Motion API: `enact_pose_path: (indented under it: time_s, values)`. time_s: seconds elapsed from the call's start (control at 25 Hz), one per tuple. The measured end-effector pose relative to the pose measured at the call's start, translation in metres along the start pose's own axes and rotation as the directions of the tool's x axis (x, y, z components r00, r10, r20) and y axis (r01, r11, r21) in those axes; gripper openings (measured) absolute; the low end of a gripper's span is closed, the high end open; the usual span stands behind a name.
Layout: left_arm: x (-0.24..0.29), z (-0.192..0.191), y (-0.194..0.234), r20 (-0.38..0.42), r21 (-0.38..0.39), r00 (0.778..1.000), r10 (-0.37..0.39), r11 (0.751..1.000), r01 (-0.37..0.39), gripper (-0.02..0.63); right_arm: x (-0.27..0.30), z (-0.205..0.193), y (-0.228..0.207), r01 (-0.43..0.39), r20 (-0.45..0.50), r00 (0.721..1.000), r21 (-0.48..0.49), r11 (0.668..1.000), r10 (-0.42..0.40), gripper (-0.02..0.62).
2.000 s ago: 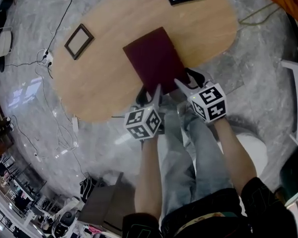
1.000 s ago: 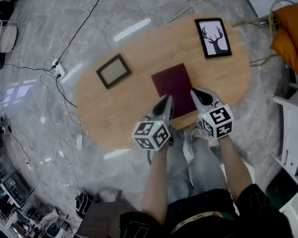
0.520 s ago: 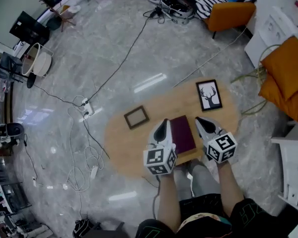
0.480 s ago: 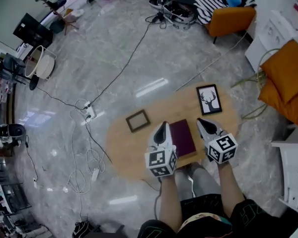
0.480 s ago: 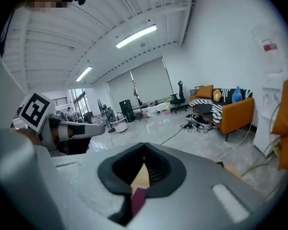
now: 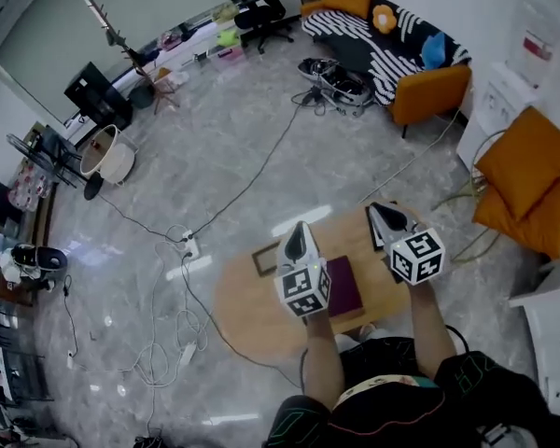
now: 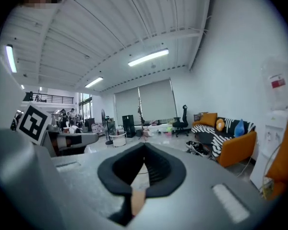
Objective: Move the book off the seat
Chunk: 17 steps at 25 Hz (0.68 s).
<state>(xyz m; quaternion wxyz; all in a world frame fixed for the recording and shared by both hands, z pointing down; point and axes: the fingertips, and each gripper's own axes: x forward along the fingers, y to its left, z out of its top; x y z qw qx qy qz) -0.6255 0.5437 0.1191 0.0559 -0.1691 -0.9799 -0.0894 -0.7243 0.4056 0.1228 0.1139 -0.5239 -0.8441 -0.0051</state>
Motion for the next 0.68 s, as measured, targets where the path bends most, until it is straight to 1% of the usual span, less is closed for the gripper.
enact_pose_path:
  time_s: [0.12,0.16,0.24,0.36,0.56,0.68]
  values:
    - [-0.008,0.038,-0.005,0.079,0.009,0.996,-0.032,0.999,0.031,0.011,0.001,0.030,0.005,-0.009,0.030,0.999,-0.050,0.999,0.010,0.003]
    - [-0.012,0.048,-0.004,0.101,0.009,0.994,-0.028,1.000,0.027,0.009,0.001,0.039,0.008,-0.012,0.045,0.999,-0.063,0.998,0.015,0.003]
    - [-0.018,0.061,0.000,0.120,0.024,0.993,-0.014,1.000,0.012,0.009,0.002,0.054,0.014,-0.013,0.069,0.997,-0.080,0.997,0.018,0.003]
    - [-0.018,0.070,0.007,0.135,0.049,0.991,0.009,0.999,-0.015,0.009,0.011,0.066,0.023,-0.021,0.089,0.996,-0.109,0.994,0.030,0.003]
    - [-0.027,0.082,0.038,0.183,0.077,0.979,0.093,0.991,-0.109,0.010,0.025,0.075,0.038,-0.031,0.122,0.991,-0.130,0.991,0.047,0.003]
    - [-0.024,0.087,0.047,0.210,0.076,0.972,0.105,0.989,-0.123,0.010,0.035,0.082,0.039,-0.036,0.132,0.990,-0.143,0.989,0.055,0.003]
